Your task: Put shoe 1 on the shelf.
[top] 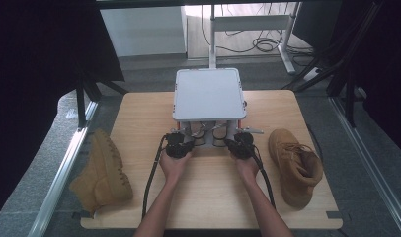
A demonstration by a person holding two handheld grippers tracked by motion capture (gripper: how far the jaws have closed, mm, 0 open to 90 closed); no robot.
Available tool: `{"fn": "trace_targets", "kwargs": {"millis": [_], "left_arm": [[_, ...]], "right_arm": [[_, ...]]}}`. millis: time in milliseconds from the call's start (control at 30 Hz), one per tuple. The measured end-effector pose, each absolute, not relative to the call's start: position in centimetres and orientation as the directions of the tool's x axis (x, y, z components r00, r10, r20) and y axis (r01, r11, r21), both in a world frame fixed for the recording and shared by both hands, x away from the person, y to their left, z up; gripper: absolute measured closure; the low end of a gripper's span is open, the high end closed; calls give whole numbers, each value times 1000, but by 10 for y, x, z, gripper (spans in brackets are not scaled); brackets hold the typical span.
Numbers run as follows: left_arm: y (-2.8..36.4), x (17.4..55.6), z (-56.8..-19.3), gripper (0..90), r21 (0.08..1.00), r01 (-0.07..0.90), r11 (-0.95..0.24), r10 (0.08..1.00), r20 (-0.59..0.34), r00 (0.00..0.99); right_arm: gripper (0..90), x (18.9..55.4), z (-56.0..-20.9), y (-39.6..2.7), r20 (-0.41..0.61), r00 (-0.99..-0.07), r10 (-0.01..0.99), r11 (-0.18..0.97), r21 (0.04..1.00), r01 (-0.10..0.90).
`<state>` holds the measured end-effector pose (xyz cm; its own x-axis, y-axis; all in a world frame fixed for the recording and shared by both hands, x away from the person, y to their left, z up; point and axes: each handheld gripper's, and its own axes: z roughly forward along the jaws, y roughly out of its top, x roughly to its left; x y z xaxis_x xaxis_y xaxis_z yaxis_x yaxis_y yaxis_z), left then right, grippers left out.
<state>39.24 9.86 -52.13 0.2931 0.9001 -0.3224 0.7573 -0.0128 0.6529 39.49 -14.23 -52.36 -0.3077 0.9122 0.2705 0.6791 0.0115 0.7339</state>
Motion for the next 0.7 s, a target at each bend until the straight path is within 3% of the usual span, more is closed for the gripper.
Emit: {"fn": "trace_targets", "kwargs": {"millis": [400,700], "left_arm": [[98,392,-521,892,646,763,-16,895,-331,299],[107,385,-520,890,668,744,-18,892,-326,313]], "right_arm": [[892,397,-525,-122,276,-342,898,33,734,678],[888,389,-521,-136,296,-341,892,19,730,684]]}}
